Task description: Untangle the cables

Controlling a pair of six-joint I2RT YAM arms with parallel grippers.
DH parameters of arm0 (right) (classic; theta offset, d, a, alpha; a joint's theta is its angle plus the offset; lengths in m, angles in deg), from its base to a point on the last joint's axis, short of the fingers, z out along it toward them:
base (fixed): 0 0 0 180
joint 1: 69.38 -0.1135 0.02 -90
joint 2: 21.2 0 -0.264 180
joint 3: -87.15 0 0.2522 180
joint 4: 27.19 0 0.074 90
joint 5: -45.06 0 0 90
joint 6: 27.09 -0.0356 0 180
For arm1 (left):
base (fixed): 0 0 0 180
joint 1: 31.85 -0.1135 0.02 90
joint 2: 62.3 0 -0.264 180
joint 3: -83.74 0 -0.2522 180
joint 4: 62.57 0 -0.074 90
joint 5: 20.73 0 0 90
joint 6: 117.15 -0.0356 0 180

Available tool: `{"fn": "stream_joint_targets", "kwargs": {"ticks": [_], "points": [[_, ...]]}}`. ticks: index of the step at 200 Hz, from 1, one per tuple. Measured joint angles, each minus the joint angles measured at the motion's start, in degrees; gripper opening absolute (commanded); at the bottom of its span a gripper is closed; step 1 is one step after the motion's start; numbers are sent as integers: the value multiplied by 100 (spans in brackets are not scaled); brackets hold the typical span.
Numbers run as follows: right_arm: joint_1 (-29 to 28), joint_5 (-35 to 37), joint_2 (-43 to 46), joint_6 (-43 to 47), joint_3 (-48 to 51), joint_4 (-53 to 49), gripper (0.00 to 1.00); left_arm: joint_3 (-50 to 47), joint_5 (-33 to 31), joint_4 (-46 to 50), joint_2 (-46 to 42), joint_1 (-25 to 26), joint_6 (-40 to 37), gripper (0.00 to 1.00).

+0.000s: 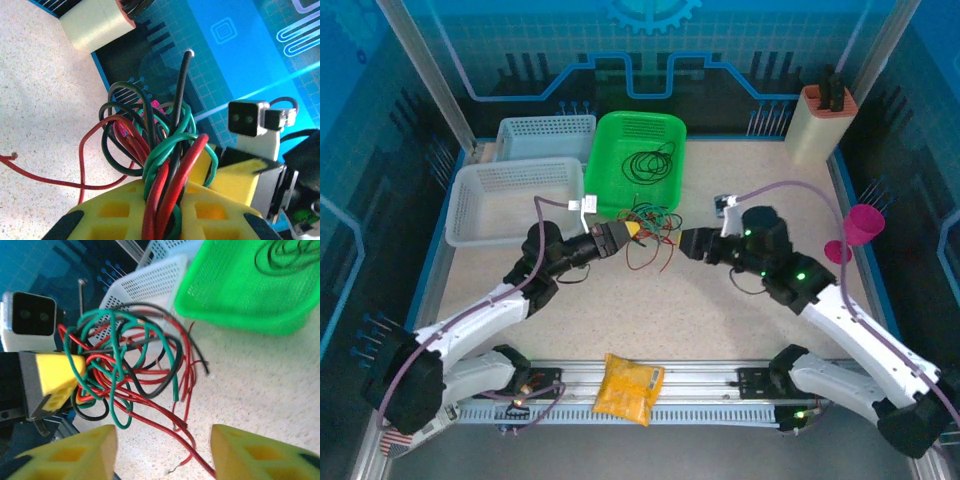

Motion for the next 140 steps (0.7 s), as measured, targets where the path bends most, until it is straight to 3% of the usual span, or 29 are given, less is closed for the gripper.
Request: {"fn": "stream_joint_targets", "kwargs": {"ticks": [33,74,110,140], "points": [[817,-1167,-90,129,-660,-363,53,205,7,610,-188,0,-616,0],[863,-2393,-763,341,-898,-629,47,212,111,903,-186,0,-955,0],[863,-2577,-1123,608,-979,-1056,45,238,157,1220,-179,0,-1239,0],[863,-2114,-1147,885,-1058,-1532,42,726,-57,2490,81,31,-1714,0]]}}
